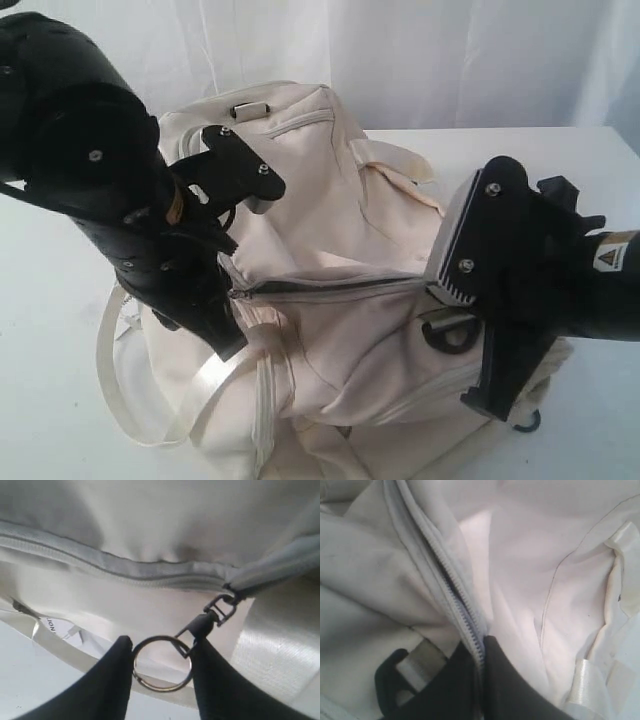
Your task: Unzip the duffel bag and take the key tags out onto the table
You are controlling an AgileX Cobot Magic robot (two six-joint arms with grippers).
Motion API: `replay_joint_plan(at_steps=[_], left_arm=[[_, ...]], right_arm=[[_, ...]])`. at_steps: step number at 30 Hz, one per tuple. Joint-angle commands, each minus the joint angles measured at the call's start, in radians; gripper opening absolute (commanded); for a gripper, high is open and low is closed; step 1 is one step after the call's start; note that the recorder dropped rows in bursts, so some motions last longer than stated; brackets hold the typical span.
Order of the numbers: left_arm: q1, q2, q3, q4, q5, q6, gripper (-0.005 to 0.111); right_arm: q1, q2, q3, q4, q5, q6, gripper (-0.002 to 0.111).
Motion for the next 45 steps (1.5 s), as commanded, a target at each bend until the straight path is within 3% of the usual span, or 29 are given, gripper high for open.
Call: replay_joint_plan(at_steps=[1,9,13,21,25,29,41,45], left_arm=[[0.007,-0.008,0.013,0.074,0.056,-0.023,0.0],[0.007,-0.025,0.013,-0.039,0.103,0.111,0.0],[0.007,-0.046,0.013,-0.109,0.099,0.21,0.0],[0.007,-0.09,0.013,-0.189,0.035,0.289,0.0],[0.007,-0.12,0.013,-0.199,0.028,0.293,0.0],[0.007,-0.145,0.013,-0.199,0.021,0.293,0.0],[0.007,-0.152,0.013,-0.199,0.021,0.293,0.0],[0.007,-0.152,0.013,-0.199,0.021,0.293,0.0]], right_arm=[[-0.01,-0.005,0.0,0.022,-0.044,0.029,0.006],[-0.01,-0.153,-0.011,0.041,0.062,0.1,0.047],[-0.01,-0.25,-0.037,0.053,0.128,0.1,0.057],[-0.01,-0.219,-0.096,0.138,0.301,0.079,0.057],[0.021,-0.134,-0.096,0.211,0.299,-0.086,0.057],[0.092,-0.049,-0.098,0.286,0.244,-0.246,0.057],[0.211,0.128,-0.11,0.279,0.031,-0.296,0.057],[0.224,0.181,-0.11,0.279,0.033,-0.296,0.046]])
